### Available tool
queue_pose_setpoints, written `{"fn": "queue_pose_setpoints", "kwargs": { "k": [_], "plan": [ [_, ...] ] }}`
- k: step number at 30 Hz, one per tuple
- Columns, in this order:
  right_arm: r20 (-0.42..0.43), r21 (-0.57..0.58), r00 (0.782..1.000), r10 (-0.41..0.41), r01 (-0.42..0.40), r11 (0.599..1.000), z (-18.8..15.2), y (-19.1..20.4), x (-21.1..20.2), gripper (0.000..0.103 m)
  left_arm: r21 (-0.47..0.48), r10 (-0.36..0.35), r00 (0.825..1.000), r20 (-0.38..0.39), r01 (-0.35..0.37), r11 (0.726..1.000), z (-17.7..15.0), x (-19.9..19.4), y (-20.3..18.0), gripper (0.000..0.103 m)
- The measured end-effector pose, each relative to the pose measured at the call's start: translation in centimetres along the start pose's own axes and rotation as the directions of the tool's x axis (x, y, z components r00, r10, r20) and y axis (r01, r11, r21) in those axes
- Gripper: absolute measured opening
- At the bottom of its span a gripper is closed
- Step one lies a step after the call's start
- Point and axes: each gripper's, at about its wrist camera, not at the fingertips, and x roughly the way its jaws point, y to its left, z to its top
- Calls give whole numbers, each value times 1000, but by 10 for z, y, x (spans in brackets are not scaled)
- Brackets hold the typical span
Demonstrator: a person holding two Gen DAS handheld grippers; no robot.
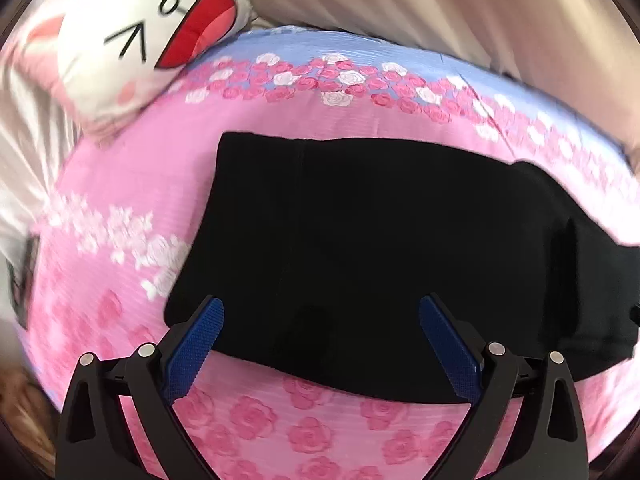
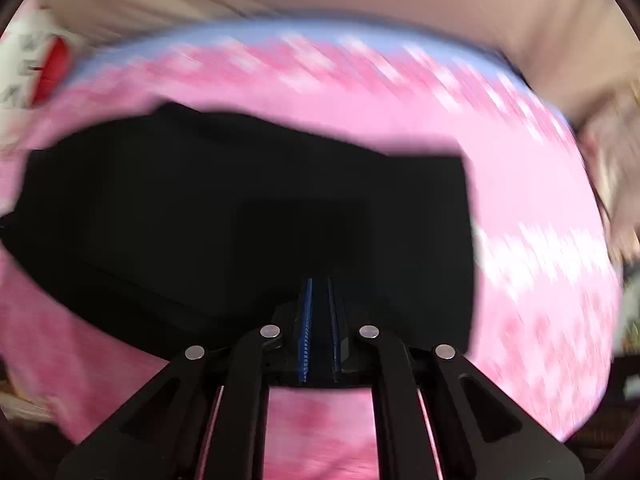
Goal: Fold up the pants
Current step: 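Grasp the folded pants corner with the right gripper and lift it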
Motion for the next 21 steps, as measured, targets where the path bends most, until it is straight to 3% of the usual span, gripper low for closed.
{"fn": "queue_pose_setpoints", "kwargs": {
  "k": [4, 7, 9, 13, 14, 15, 16, 17, 21],
  "plan": [
    [2, -177, 981, 192, -188, 966, 46, 92, -2, 9, -22, 44, 999, 4, -44, 999, -10, -6, 17, 97],
    [-66, -282, 954, 293, -300, 911, 66, 165, 3, 9, -52, 64, 998, 15, -63, 997, -22, -17, 37, 97],
    [-106, -379, 937, 334, -348, 857, 69, 223, 4, 9, -69, 93, 995, 25, -91, 993, -34, -27, 53, 97],
    [-137, -559, 944, 300, -323, 764, 58, 318, 14, 9, -134, 147, 989, 31, -142, 981, -64, -45, 88, 97],
    [-149, -596, 947, 285, -316, 739, 55, 340, 21, 12, -149, 151, 988, 31, -145, 978, -69, -48, 93, 97],
    [-150, -621, 951, 271, -304, 722, 50, 356, 25, 27, -173, 154, 988, 29, -147, 974, -77, -52, 101, 97],
    [-130, -650, 960, 249, -273, 710, 46, 371, 28, 53, -195, 154, 988, 26, -146, 970, -85, -56, 107, 97],
    [-111, -674, 966, 233, -245, 696, 44, 378, 34, 62, -207, 154, 988, 25, -145, 968, -90, -59, 111, 97],
    [-100, -750, 977, 190, -199, 631, 26, 413, 44, 66, -241, 155, 988, 20, -145, 959, -111, -67, 122, 97]
  ]
}}
